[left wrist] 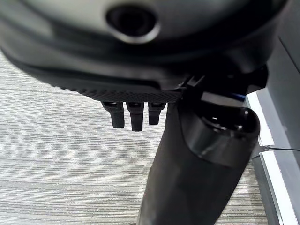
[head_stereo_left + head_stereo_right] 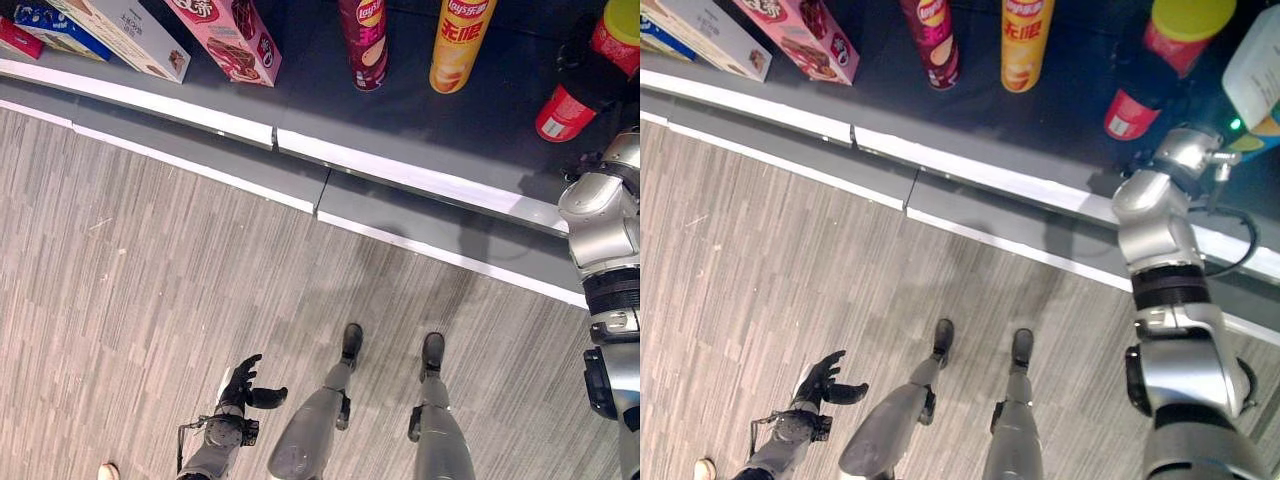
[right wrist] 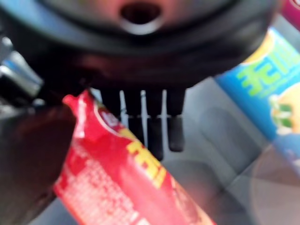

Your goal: Put the goods on the table back onto the shelves and tidy them up.

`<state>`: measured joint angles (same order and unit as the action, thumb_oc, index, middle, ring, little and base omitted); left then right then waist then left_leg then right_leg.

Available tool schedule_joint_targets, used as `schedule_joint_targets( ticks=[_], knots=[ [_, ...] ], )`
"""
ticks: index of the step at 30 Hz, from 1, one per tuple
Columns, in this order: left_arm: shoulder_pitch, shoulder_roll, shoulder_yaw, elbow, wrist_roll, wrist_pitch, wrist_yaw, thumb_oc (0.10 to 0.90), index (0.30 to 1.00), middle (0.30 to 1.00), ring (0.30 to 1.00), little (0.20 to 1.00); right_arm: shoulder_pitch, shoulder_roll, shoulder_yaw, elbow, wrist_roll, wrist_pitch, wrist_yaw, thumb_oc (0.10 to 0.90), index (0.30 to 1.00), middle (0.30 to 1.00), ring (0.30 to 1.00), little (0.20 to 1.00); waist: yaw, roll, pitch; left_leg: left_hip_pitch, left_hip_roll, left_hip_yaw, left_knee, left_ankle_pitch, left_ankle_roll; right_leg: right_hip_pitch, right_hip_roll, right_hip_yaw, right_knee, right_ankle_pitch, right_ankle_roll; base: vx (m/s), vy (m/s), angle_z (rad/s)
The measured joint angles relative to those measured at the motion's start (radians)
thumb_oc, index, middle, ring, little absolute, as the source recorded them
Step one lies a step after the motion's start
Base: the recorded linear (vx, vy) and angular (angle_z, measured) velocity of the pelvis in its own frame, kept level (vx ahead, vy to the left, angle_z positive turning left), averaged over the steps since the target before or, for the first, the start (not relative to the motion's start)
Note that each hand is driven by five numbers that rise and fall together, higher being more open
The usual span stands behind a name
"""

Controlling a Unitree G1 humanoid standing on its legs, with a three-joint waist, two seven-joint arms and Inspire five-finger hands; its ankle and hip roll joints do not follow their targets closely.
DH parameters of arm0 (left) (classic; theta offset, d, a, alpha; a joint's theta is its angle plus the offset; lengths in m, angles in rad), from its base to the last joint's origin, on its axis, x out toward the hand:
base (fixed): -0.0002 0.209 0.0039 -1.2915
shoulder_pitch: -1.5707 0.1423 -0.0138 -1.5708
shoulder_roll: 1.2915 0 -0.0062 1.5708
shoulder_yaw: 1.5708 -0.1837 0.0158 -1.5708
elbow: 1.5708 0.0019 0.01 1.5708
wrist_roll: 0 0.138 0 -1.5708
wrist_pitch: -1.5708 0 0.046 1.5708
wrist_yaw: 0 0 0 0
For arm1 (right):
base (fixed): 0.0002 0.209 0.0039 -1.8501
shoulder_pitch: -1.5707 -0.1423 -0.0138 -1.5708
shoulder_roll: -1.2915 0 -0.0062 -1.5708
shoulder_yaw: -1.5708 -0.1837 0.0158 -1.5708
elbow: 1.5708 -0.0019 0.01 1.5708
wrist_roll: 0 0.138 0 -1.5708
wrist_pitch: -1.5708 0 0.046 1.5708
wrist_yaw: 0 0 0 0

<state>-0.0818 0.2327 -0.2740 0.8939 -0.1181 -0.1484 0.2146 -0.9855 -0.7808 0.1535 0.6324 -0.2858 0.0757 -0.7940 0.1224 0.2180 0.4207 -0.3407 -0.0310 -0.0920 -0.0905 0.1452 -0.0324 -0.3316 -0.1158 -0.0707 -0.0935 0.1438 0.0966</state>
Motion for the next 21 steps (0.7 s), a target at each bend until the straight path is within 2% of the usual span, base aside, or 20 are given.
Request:
schedule_joint_targets(
  ticks=[6,10,14,16,17,21],
  knots=[
    [0.000,0.000,0.000,0.000,0.000,0.000,0.001,0.800,0.900,0.900,0.900,0.900,-0.014,0.000,0.000,0.000,0.026,0.000,-0.019,0.400,0.300,0.300,0.300,0.300,0.003,0.003,-0.002,-0.011,0.000,0.000,0.000,0.000,0.000,-0.012,0.000,0.000,0.000,0.000,0.000,0.01,0.002,0.00],
    [0.000,0.000,-0.002,-0.002,-0.001,-0.002,0.002,0.800,0.900,0.900,0.900,0.900,-0.016,0.000,0.003,0.001,0.031,0.000,-0.019,0.400,0.300,0.300,0.300,0.300,0.011,0.023,-0.016,-0.012,0.000,0.000,0.000,0.000,0.000,-0.012,-0.001,-0.002,0.000,0.000,0.000,0.00,0.000,0.00],
    [0.000,0.000,-0.004,-0.001,-0.001,-0.003,0.016,0.800,0.900,0.900,0.900,0.900,-0.027,0.000,0.017,0.015,0.035,0.000,-0.019,0.400,0.300,0.300,0.300,0.300,0.011,0.030,-0.021,-0.012,0.000,-0.001,0.000,0.000,0.000,-0.012,0.000,-0.002,0.000,0.000,0.000,0.00,0.000,0.00],
    [0.000,0.000,-0.006,-0.001,-0.003,-0.003,0.016,0.800,0.900,0.900,0.900,0.900,-0.028,0.000,0.017,0.019,0.039,0.000,-0.019,0.711,0.766,0.766,0.766,0.766,0.012,0.031,-0.022,-0.012,0.000,-0.001,0.000,0.000,0.000,-0.011,0.000,-0.002,0.000,0.000,0.000,0.00,0.000,0.00],
    [0.000,0.000,-0.012,-0.002,-0.003,-0.003,0.016,0.800,0.900,0.900,0.900,0.900,-0.028,0.000,0.017,0.019,0.048,0.000,-0.019,0.800,0.900,0.900,0.900,0.900,0.011,0.031,-0.022,-0.012,0.000,-0.001,0.000,0.000,0.000,-0.011,0.000,-0.002,0.000,0.000,0.000,0.00,0.000,0.00],
    [0.000,-0.001,-0.020,-0.002,-0.006,-0.003,0.017,0.800,0.900,0.900,0.900,0.900,-0.028,0.002,0.017,0.024,0.070,0.000,-0.019,0.800,0.900,0.900,0.900,0.900,0.008,0.031,-0.022,-0.012,0.000,-0.002,0.000,0.001,0.000,-0.009,0.000,-0.004,0.000,0.001,0.000,-0.01,0.010,0.00]
  ],
)
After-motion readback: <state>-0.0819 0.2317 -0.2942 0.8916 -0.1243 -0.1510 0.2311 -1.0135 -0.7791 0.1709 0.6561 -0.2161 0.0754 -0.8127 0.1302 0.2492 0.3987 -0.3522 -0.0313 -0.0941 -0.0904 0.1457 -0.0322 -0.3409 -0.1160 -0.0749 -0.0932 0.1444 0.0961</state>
